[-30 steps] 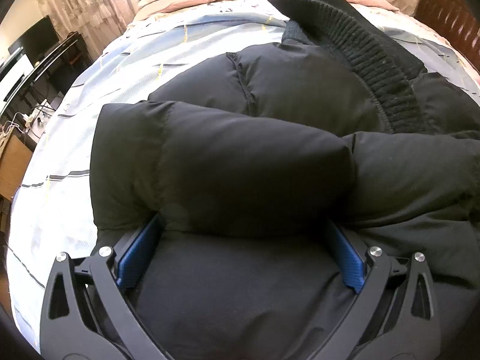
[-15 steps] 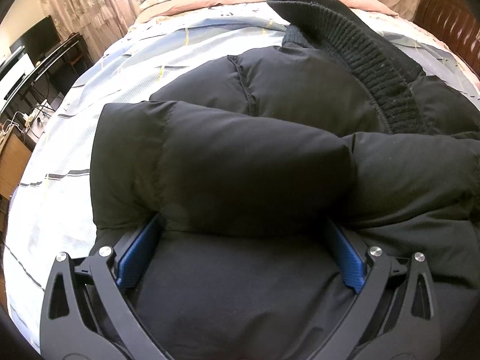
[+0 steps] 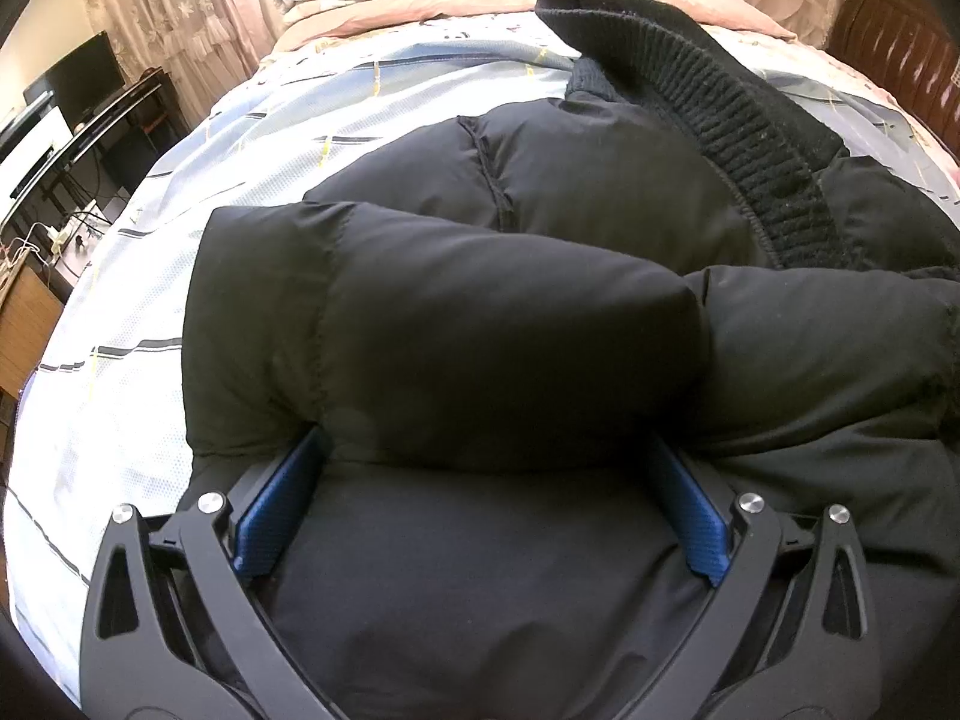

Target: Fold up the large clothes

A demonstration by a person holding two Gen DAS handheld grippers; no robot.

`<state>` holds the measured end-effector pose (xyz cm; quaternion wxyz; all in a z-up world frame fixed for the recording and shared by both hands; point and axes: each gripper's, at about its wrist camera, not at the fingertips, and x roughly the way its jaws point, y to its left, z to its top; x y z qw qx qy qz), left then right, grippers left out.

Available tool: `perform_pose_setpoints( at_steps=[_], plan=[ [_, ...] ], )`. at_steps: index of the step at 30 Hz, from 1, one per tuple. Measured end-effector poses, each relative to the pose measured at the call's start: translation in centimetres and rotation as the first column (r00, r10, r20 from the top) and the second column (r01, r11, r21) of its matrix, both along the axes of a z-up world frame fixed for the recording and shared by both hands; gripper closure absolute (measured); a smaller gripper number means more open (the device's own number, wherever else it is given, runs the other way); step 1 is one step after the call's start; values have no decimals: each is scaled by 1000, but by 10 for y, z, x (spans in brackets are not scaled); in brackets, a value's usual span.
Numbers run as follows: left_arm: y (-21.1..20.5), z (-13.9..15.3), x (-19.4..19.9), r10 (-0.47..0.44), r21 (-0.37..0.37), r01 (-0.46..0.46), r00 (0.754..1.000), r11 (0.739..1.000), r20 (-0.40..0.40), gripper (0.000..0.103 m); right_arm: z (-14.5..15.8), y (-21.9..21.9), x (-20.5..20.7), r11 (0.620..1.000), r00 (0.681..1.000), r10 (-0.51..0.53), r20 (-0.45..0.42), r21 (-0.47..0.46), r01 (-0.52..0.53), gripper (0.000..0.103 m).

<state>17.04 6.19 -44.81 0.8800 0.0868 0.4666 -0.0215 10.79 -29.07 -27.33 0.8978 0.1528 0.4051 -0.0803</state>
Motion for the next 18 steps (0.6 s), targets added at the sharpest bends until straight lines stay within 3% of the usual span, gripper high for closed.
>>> perform_pose_setpoints(
  at_steps=[2, 5, 6, 8, 9, 10, 11, 12, 14, 16, 18],
  plan=[
    [0, 0, 0, 0, -3, 0, 1000, 1000, 1, 2, -31, 49, 4, 988, 989, 140, -52, 75, -136, 83],
    [1, 1, 0, 0, -6, 0, 1000, 1000, 0, 2, -78, 93, 6, 966, 950, 246, -190, 124, -225, 83],
    [1, 1, 0, 0, -7, 0, 1000, 1000, 1, 2, -93, 107, 3, 960, 935, 275, -225, 113, -255, 82],
    [1, 1, 0, -1, -13, 1, 1000, 1000, 5, 2, -110, 128, -7, 953, 923, 293, -249, 1, -302, 76],
    [2, 1, -1, -1, -15, 1, 1000, 1000, 7, 2, -118, 138, -11, 936, 910, 327, -255, -48, -350, 54],
    [2, 1, -1, -1, -16, 1, 1000, 1000, 10, 2, -123, 150, -13, 902, 873, 400, -279, -48, -429, 15],
    [1, 1, -1, -1, -16, 1, 1000, 1000, 12, 2, -126, 156, -13, 878, 841, 446, -306, -34, -478, 1],
    [1, 1, -1, 0, -17, 0, 1000, 1000, 14, 2, -125, 165, -16, 858, 818, 471, -329, -44, -511, 1],
    [1, 1, -2, 1, -19, 0, 1000, 1000, 18, 2, -107, 171, -19, 842, 804, 497, -326, -42, -537, 1],
    [1, 0, -2, 1, -19, -1, 1000, 1000, 21, 2, -88, 170, -23, 825, 783, 552, -285, 49, -563, 1],
    [1, 0, -2, 1, -19, -1, 1000, 1000, 22, 2, -55, 153, -28, 803, 780, 596, -193, 175, -570, 1]
  ],
)
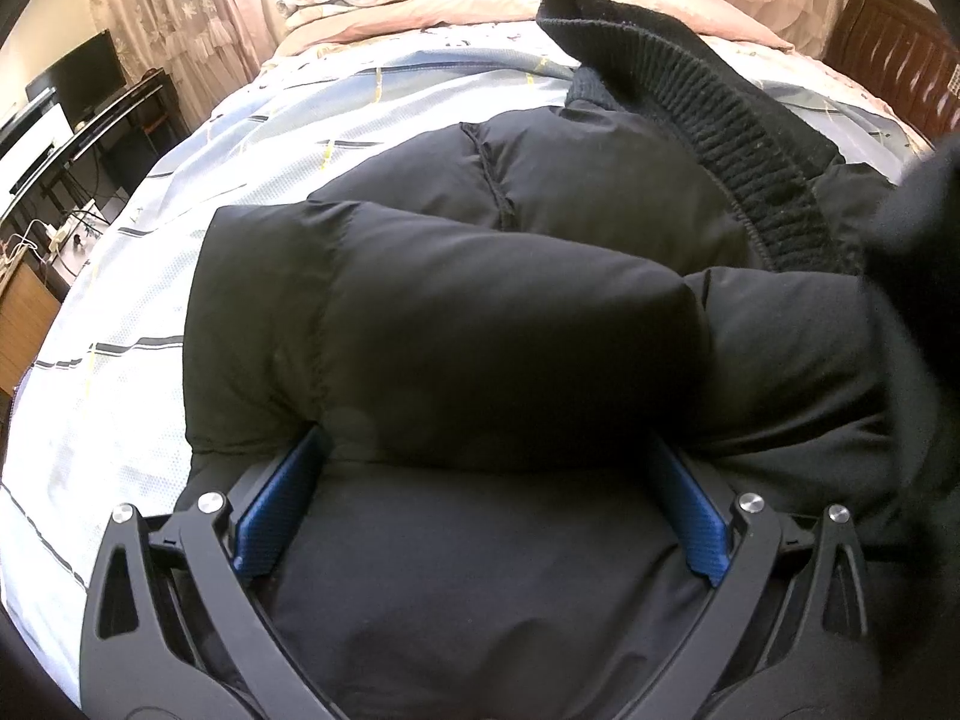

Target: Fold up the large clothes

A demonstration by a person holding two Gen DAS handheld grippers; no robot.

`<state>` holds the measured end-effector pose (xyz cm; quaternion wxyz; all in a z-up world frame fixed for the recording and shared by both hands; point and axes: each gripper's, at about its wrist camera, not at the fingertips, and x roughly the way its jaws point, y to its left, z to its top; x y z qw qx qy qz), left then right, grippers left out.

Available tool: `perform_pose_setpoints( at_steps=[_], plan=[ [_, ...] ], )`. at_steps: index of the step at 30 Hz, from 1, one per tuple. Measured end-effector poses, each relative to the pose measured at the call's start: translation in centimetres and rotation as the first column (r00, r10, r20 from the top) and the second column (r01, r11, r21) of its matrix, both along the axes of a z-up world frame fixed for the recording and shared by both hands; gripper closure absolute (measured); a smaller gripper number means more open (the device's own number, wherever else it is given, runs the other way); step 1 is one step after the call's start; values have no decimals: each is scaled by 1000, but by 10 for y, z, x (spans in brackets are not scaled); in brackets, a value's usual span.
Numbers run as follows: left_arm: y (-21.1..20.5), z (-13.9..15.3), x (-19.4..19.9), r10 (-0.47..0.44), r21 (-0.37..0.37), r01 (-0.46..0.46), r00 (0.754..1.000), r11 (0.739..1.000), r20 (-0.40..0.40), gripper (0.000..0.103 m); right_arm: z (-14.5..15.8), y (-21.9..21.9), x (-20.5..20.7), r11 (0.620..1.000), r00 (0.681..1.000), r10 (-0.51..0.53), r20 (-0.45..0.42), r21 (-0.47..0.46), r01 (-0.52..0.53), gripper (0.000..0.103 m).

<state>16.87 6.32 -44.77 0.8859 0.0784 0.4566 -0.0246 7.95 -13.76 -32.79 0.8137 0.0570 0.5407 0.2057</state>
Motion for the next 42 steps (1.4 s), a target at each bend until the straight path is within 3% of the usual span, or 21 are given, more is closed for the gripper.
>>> perform_pose_setpoints(
  at_steps=[2, 4, 5, 8, 10, 13, 17, 19, 22, 23, 26, 29, 31, 35, 37, 38, 40, 42],
  plan=[
    [0, 0, 0, 0, 0, 0, 1000, 1000, 0, 2, 33, -19, 0, 987, 1000, -18, 16, 161, 15, 1],
    [0, 0, 0, 0, -1, 0, 1000, 1000, 0, 2, 51, -56, 5, 968, 989, -147, 22, 209, 139, 1],
    [0, 0, 0, 0, 0, 0, 1000, 1000, 1, 2, 55, -73, 8, 961, 977, -212, 22, 185, 205, 1],
    [0, 0, -1, 2, 1, -2, 1000, 1000, 4, 2, 17, -134, 29, 875, 873, -485, -46, -35, 484, 1],
    [0, 0, -1, 2, 3, -2, 1000, 1000, 4, 2, -19, -151, 35, 839, 829, -544, -129, -101, 534, 1],
    [-2, 1, 0, 5, 8, -5, 1000, 1000, -1, 2, -68, -147, 42, 841, 817, -540, -203, -163, 516, 1],
    [-2, 10, 6, 39, 27, -37, 998, 999, -59, 2, -72, -116, 41, 816, 827, -549, -121, -289, 500, 1],
    [5, 40, 5, 145, 24, -143, 987, 989, -68, 2, -69, -116, 41, 805, 812, -570, -128, -286, 520, 1],
    [7, 104, -15, 248, -37, -246, 967, 969, 61, 2, -70, -109, 40, 804, 809, -572, -136, -286, 521, 1],
    [1, 134, -26, 255, -98, -245, 962, 965, 103, 2, -74, -110, 41, 804, 809, -572, -136, -285, 522, 1],
    [-39, 181, -47, 174, -236, -135, 973, 962, 154, 2, -74, -112, 44, 804, 810, -571, -131, -287, 520, 1],
    [-91, 201, -66, 47, -330, 28, 975, 943, 217, 2, -75, -114, 45, 803, 805, -576, -145, -283, 524, 1],
    [-118, 192, -65, -21, -347, 90, 980, 934, 196, 2, -81, -127, 40, 804, 799, -580, -155, -264, 532, 1],
    [-144, 119, -36, -74, -373, 76, 997, 925, 22, 2, -89, -159, 41, 822, 802, -569, -181, -168, 545, 1],
    [-138, 72, -17, -84, -271, 68, 995, 960, -47, 2, -86, -166, 38, 834, 812, -552, -191, -113, 540, 1],
    [-136, 62, -16, -110, -235, 97, 993, 967, -40, 2, -89, -168, 39, 839, 817, -543, -196, -92, 536, 1],
    [-135, 53, -19, -193, -116, 194, 981, 974, 18, 2, -87, -166, 40, 862, 840, -507, -193, -108, 495, 1],
    [-130, 53, -17, -217, -97, 217, 976, 971, 11, 2, -85, -164, 39, 863, 851, -501, -158, -161, 479, 1]
  ],
)
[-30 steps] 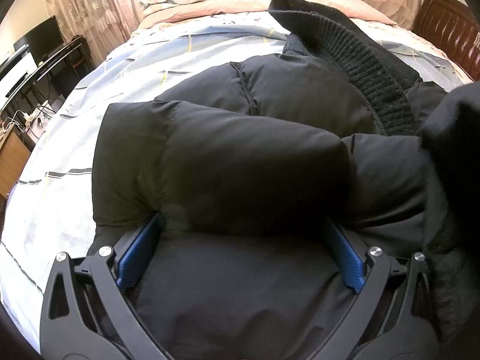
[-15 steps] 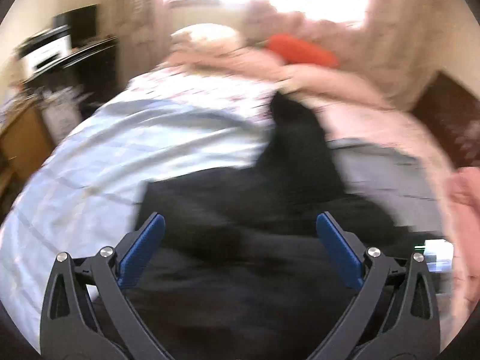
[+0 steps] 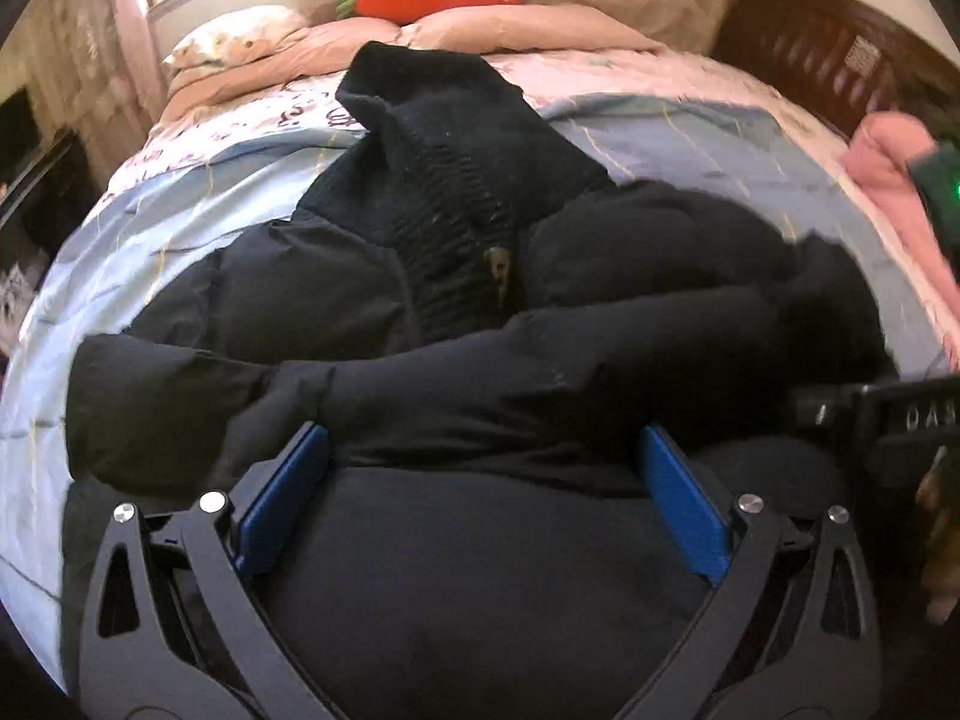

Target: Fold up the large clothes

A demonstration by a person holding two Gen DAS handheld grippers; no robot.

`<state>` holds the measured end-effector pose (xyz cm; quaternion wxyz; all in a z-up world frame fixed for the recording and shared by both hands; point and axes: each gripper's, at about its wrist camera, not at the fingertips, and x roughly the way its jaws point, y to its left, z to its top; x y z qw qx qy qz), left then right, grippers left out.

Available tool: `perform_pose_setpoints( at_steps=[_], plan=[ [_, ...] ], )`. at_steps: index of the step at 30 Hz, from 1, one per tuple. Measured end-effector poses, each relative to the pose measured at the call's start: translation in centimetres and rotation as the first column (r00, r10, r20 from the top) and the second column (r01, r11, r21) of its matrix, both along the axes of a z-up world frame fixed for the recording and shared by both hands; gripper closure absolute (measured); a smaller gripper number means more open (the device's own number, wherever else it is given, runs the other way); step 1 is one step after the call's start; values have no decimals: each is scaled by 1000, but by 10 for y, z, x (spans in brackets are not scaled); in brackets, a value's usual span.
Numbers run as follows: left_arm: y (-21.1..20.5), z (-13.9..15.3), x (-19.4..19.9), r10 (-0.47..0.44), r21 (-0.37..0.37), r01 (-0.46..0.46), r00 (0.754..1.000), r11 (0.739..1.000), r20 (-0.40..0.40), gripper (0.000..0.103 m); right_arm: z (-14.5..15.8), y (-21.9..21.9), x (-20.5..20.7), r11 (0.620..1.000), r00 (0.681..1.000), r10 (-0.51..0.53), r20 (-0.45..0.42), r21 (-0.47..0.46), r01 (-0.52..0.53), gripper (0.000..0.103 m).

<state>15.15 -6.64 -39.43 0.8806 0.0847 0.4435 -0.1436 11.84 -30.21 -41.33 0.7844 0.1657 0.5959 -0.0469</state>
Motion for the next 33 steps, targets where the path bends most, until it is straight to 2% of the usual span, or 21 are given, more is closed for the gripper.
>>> perform_pose_setpoints(
  at_steps=[2, 5, 6, 8, 9, 12, 14, 15, 17, 19, 21, 22, 23, 24, 25, 26, 29, 33],
  plan=[
    [16, 0, 1, 10, 5, -10, 1000, 1000, -13, 2, 1, -2, -4, 998, 999, -29, 19, -49, 30, 1],
    [46, -10, 5, 2, -44, -4, 999, 999, -45, 2, 1, -17, -12, 987, 993, -111, 35, -114, 114, 1],
    [56, -17, 8, -3, -86, -3, 997, 996, -74, 2, -2, -26, -13, 982, 990, -140, 34, -121, 143, 1],
    [74, -36, 14, -16, -212, -13, 990, 977, -138, 2, -13, -37, -14, 987, 991, -130, 32, -96, 132, 1],
    [74, -39, 14, -17, -214, -11, 992, 977, -128, 2, -16, -35, -14, 987, 993, -115, 38, -107, 119, 1],
    [61, -38, 8, -4, -129, -8, 996, 992, -89, 2, -14, -25, -13, 979, 995, -87, 40, -182, 93, 1],
    [60, -27, 6, 22, -112, -35, 993, 993, -119, 2, 3, -28, -19, 967, 987, -147, 64, -202, 157, 1],
    [60, -18, 5, 36, -95, -48, 992, 994, -119, 2, 21, -28, -24, 953, 974, -186, 127, -217, 210, 1],
    [59, 19, -8, 37, -54, -38, 999, 998, -10, 2, 57, -23, -34, 939, 943, -192, 271, -229, 257, 1],
    [63, 49, -18, 27, -53, -20, 992, 998, 126, 2, 68, -12, -30, 940, 940, -140, 311, -258, 226, 1],
    [65, 49, -13, 65, -19, -63, 986, 998, 154, 2, 57, 2, -18, 936, 960, -83, 269, -310, 167, 1],
    [67, 42, -8, 82, -9, -82, 987, 997, 141, 2, 43, 9, -10, 930, 973, -56, 222, -343, 132, 1],
    [71, 21, 1, 114, 28, -117, 989, 993, 99, 2, 27, 15, -5, 917, 983, -32, 180, -387, 101, 1],
    [75, 3, 5, 120, 34, -123, 990, 992, 68, 2, 15, 15, -5, 900, 986, -14, 166, -428, 85, 1],
    [84, -19, 4, 99, -36, -97, 994, 995, 56, 2, 2, 13, -9, 892, 981, 15, 191, -445, 73, 1],
    [88, -27, 0, 100, -69, -94, 992, 993, 81, 2, -5, 8, -18, 901, 968, 16, 250, -423, 94, 1],
    [81, -35, -6, 91, -63, -84, 987, 995, 131, 2, -13, 2, -27, 904, 958, -8, 285, -408, 129, 1],
    [86, -38, -4, 94, -99, -83, 989, 992, 117, 2, -18, 7, -23, 898, 956, 6, 292, -423, 123, 1]
  ],
)
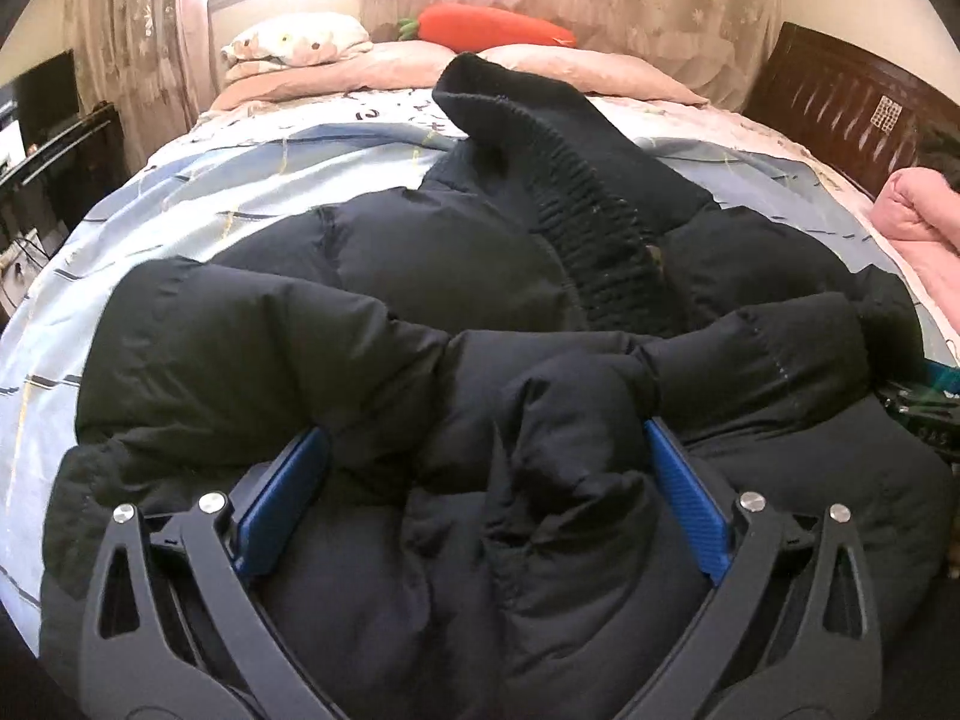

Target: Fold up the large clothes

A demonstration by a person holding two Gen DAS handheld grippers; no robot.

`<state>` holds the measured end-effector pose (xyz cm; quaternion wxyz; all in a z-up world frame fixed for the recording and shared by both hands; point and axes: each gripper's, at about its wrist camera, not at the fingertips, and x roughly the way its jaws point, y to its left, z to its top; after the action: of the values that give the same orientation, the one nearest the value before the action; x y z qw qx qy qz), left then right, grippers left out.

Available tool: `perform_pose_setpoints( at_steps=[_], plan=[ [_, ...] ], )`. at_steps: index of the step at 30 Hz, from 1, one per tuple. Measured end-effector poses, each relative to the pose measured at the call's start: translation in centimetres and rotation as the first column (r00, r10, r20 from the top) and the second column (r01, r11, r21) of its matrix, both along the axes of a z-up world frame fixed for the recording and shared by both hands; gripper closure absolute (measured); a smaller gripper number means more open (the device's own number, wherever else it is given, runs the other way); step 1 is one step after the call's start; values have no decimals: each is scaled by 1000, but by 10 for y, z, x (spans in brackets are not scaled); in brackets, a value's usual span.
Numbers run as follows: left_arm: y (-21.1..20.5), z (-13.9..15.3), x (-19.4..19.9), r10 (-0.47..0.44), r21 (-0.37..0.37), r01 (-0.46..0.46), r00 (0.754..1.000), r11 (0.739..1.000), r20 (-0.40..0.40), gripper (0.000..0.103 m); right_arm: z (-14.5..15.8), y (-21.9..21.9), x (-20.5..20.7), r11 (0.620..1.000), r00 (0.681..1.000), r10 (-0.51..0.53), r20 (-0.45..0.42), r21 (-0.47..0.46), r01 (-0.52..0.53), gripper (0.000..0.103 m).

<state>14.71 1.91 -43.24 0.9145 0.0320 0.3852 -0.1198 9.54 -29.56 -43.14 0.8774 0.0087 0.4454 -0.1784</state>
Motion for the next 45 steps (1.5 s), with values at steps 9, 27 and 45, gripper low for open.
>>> perform_pose_setpoints(
  at_steps=[9, 27, 45],
  plan=[
    [-4, -8, 2, 2, -4, -2, 1000, 1000, 1, 2, -10, 3, 1, 1000, 1000, -2, 15, -7, 2, 1],
    [-18, 65, 111, 131, 98, -133, 991, 986, 21, 2, 55, 16, 136, 999, 999, -11, 31, -30, 12, 1],
    [-7, -20, 108, 141, 241, -131, 990, 962, -28, 2, -20, 19, 145, 994, 999, -3, -54, -112, -3, 1]
  ],
)
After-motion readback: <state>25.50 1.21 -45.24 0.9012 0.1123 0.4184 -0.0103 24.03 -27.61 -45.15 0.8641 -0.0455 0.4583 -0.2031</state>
